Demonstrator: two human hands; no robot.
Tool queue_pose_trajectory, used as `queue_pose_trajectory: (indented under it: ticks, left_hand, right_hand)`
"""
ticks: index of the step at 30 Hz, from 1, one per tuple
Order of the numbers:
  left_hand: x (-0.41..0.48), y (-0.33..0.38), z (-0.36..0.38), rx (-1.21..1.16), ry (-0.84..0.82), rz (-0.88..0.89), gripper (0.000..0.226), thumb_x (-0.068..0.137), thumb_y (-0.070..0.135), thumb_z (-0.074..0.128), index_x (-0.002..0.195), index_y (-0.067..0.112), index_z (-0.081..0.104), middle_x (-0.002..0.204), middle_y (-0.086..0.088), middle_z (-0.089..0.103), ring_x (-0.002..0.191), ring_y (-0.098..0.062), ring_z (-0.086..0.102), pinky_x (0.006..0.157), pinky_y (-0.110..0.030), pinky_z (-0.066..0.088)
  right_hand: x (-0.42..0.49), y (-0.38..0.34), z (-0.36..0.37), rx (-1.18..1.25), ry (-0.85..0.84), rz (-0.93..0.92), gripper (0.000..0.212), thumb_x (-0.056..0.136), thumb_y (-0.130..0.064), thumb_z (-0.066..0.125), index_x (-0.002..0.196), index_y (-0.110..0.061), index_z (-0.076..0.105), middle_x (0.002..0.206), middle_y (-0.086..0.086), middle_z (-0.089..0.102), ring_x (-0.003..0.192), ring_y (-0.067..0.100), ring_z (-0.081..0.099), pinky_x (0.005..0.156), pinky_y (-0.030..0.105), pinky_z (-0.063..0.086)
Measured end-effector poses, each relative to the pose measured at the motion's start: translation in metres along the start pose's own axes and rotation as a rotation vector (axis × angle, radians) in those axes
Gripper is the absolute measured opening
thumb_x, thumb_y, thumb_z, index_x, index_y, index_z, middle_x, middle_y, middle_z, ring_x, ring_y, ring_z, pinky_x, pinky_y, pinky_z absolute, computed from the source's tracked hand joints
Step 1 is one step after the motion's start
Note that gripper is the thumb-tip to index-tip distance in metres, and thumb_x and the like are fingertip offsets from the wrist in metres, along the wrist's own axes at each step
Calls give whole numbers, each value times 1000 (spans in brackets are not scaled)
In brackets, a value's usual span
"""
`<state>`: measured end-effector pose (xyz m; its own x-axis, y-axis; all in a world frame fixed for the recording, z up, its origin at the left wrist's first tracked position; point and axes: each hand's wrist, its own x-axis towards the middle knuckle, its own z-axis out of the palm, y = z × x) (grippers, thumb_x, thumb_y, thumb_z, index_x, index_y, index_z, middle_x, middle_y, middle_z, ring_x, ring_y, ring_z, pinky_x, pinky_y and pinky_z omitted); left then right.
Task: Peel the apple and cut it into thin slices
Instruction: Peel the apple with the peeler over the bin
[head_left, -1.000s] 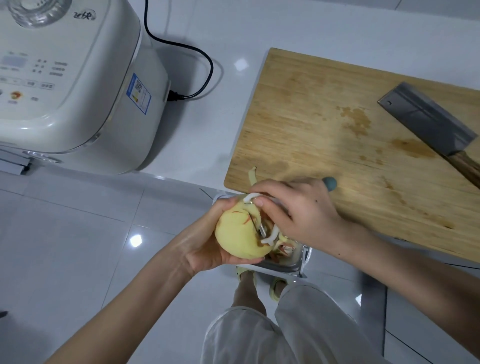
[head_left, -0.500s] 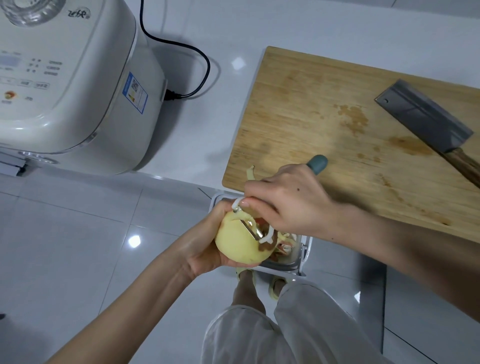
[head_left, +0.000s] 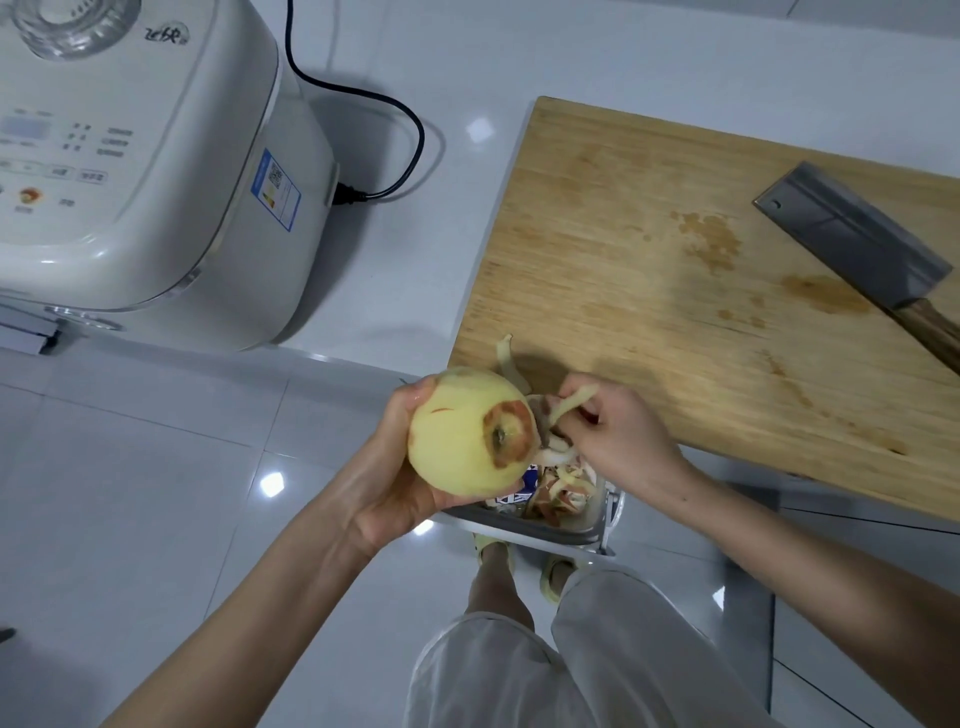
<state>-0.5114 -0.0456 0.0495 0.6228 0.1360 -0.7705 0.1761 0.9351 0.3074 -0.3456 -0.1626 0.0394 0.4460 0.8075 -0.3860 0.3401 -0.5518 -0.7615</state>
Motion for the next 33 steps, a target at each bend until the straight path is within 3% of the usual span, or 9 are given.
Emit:
queue_pose_trajectory:
  ticks: [4, 7, 9, 12, 15, 20, 27, 30, 33]
  left_hand:
    - [2, -5, -3, 76, 66, 47, 72, 68, 67, 59, 125, 22, 59, 124, -17, 62, 113, -36, 59, 90, -54, 50]
    - [2, -8, -1, 195, 140, 118, 66, 69, 65, 50, 119, 23, 61, 112, -10, 69, 94, -24, 67, 67, -33, 54]
    - [3, -13, -2, 229, 164, 187, 57, 76, 58, 59, 120, 23, 58, 112, -9, 68, 93, -20, 66, 68, -30, 54]
    - [4, -18, -9, 268, 165, 254, 58, 70, 37, 68, 125, 25, 53, 121, -8, 63, 101, -21, 63, 66, -30, 54]
    - [0, -15, -12, 260, 127, 198, 61, 62, 28, 70, 121, 26, 56, 111, -5, 66, 95, -22, 65, 61, -31, 54]
    - [-1, -8, -12, 335, 100, 33, 68, 69, 53, 69, 128, 22, 55, 121, -16, 63, 106, -35, 64, 86, -57, 52]
    - [-2, -4, -6, 414, 138, -49, 61, 75, 60, 55, 125, 26, 55, 117, -14, 65, 98, -32, 68, 80, -52, 56]
    - [-4, -2, -4, 400, 145, -40, 59, 74, 55, 59, 125, 26, 53, 119, -14, 62, 92, -29, 70, 71, -46, 58]
    - [-3, -2, 0, 338, 156, -35, 53, 75, 49, 61, 121, 22, 57, 114, -16, 64, 86, -30, 70, 69, -46, 59]
  right_hand:
    - [7, 9, 1, 600, -413, 720, 28, 98, -23, 39, 82, -10, 58, 44, -2, 43, 29, 7, 32, 38, 20, 26]
    - [6, 16, 8, 930, -653, 922, 43, 97, -28, 36, 75, -5, 64, 45, 0, 40, 29, 7, 28, 35, 16, 25]
    - [5, 13, 14, 1128, -652, 961, 41, 95, -27, 36, 68, -5, 58, 51, 3, 45, 30, 7, 29, 35, 17, 27]
    - [4, 8, 19, 1288, -563, 950, 34, 94, -27, 34, 70, -10, 51, 55, 9, 49, 30, 8, 29, 36, 17, 28]
    - [2, 7, 22, 1229, -493, 887, 31, 93, -25, 35, 69, -12, 50, 53, 11, 49, 30, 9, 28, 36, 17, 27]
    - [-3, 4, 19, 1104, -487, 773, 28, 90, -28, 45, 67, -14, 51, 54, 14, 51, 31, 12, 27, 37, 19, 26]
    - [-15, 0, 21, 960, -389, 629, 26, 94, -28, 47, 79, -10, 58, 53, 12, 53, 33, 13, 30, 40, 23, 24]
    - [-19, -12, 16, 777, -325, 551, 28, 97, -17, 38, 79, -7, 57, 54, 14, 54, 39, 16, 30, 44, 25, 27]
    - [-19, -15, 17, 412, -177, 328, 33, 99, -29, 38, 72, -16, 54, 53, 2, 56, 44, 14, 39, 54, 29, 34]
